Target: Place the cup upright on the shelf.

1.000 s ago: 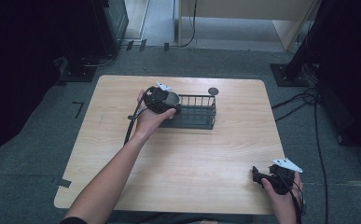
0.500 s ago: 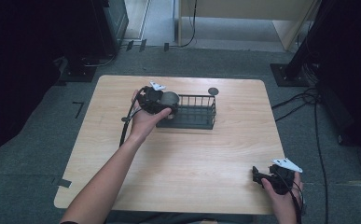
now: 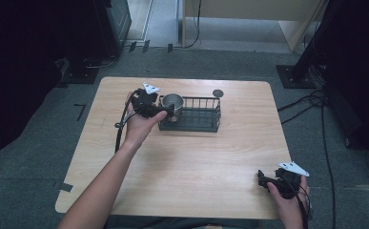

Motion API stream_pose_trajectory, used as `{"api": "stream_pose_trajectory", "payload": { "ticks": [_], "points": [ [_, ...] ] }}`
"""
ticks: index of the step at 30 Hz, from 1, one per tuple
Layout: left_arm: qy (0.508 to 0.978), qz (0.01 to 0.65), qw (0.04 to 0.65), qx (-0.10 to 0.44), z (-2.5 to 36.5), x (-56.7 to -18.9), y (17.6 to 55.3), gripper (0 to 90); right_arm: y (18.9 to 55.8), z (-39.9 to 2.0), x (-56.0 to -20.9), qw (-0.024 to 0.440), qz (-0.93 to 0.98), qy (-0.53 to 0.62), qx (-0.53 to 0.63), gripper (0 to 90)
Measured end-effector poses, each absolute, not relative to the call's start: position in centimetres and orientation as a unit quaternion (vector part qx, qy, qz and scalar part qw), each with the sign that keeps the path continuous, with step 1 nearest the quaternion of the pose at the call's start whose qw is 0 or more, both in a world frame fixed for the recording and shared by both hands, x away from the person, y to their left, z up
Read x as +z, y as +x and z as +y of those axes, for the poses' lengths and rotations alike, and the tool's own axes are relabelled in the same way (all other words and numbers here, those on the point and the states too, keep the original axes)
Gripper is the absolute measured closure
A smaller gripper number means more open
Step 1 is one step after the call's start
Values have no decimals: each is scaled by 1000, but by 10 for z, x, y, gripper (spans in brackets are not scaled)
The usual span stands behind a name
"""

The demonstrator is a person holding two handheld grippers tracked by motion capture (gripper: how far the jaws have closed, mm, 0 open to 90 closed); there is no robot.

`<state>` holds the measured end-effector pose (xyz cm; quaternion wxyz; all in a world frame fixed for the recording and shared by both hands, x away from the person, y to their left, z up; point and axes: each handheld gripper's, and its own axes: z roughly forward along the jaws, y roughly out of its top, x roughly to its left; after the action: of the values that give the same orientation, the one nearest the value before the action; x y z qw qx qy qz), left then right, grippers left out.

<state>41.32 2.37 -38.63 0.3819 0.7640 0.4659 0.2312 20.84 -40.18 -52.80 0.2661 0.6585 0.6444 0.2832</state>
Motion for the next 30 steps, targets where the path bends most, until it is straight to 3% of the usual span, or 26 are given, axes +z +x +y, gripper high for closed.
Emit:
{"api": "stream_pose_trajectory", "payload": {
  "ticks": [30],
  "points": [
    [739,486,397,245,80,-407,357,0,208,-402,-528,266,644,659,283,9]
  ]
}}
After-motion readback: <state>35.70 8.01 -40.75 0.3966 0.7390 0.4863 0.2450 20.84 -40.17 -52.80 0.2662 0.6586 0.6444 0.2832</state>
